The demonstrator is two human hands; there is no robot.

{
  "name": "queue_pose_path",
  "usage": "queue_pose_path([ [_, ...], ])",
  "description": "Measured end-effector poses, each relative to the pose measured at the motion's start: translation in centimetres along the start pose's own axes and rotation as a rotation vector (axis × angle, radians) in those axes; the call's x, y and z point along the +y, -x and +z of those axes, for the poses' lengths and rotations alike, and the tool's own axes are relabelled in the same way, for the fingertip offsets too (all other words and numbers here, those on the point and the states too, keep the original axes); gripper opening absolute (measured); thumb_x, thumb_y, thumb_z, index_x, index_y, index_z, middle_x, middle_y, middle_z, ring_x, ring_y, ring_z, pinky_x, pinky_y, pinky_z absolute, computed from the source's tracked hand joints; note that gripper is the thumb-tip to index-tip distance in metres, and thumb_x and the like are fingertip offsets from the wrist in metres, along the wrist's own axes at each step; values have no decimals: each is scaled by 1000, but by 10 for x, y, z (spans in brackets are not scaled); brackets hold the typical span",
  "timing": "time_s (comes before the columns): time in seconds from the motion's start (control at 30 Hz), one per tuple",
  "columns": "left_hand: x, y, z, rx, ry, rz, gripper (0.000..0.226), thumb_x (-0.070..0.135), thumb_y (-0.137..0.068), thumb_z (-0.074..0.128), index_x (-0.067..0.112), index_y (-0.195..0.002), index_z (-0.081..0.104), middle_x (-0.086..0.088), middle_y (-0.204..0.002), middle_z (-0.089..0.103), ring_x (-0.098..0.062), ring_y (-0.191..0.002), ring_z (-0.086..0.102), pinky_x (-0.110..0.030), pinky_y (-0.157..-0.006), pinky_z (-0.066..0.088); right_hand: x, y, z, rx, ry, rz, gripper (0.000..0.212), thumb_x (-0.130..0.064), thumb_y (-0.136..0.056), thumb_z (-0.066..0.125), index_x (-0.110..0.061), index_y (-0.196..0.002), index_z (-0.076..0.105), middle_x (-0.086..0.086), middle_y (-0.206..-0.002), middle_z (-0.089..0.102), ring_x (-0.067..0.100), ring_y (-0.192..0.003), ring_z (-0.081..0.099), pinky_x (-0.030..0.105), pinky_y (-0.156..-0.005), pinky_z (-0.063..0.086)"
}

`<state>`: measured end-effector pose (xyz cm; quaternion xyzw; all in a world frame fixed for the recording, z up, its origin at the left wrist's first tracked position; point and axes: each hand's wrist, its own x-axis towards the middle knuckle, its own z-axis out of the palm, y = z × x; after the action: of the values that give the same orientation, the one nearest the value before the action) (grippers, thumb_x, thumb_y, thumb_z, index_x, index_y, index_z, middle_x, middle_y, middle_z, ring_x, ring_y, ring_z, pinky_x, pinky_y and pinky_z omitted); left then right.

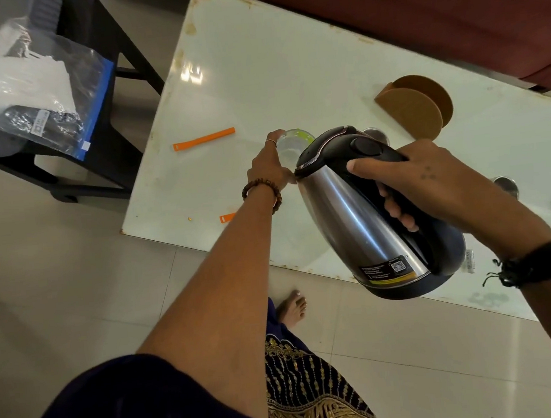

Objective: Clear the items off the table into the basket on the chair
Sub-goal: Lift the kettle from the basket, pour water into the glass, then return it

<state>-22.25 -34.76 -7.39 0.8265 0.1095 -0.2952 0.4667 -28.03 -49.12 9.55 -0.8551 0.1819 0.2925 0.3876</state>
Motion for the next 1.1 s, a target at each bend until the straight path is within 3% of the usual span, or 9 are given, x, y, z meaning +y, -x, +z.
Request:
queue_pose_path([
  [0.4,-2,-2,-1,9,-20,36,77,5,-75,68,26,-138,29,-14,-129,53,-37,-115,50,-41,-99,40,2,3,5,52,-34,-26,43,-46,-77,63,-11,-55,51,2,-36,54,13,-27,45,16,-33,39],
  [0.6,-4,11,-9,-41,-21,114,88,8,-78,68,20,-146,14,-12,-144,39,-30,-129,41,-39,-105,36,9,32,17,203,-197,-158,43,-37,-84,63,-29,-42,56,0,-34,50,10,-26,42,13,-34,39],
  [0.7,-13,34,-41,83,121,162,65,8,-78,69,15,-135,38,-16,-129,53,-29,-109,57,-40,-96,46,-3,49,25,227,-315,-212,43,-35,-86,62,-28,-43,56,1,-34,50,11,-27,43,14,-37,39],
  [0.77,-17,49,-73,176,193,226,28,5,-82,62,11,-109,59,-15,-102,66,-23,-84,64,-34,-80,52,-19,57,33,216,-398,-223,43,-35,-85,63,-24,-44,55,2,-34,49,12,-27,42,14,-38,39],
  [0.83,-21,62,-115,244,245,259,11,5,-86,58,11,-93,63,-9,-86,67,-15,-71,65,-26,-67,55,-43,62,45,185,-492,-228,41,-40,-78,67,-18,-45,56,4,-34,48,15,-28,42,16,-37,39],
  [1.0,-48,86,-240,581,268,340,7,12,-88,58,15,-91,63,1,-77,66,-1,-62,64,-13,-60,53,-125,58,91,66,-661,-289,46,-52,-62,63,-12,-44,52,6,-32,41,18,-27,35,19,-35,32],
  [1.1,-76,84,-316,749,218,317,8,11,-88,57,16,-92,62,-4,-81,66,-10,-70,65,-26,-66,56,-184,45,129,3,-739,-394,45,-48,-66,65,-12,-43,51,4,-31,40,17,-26,34,20,-36,32],
])
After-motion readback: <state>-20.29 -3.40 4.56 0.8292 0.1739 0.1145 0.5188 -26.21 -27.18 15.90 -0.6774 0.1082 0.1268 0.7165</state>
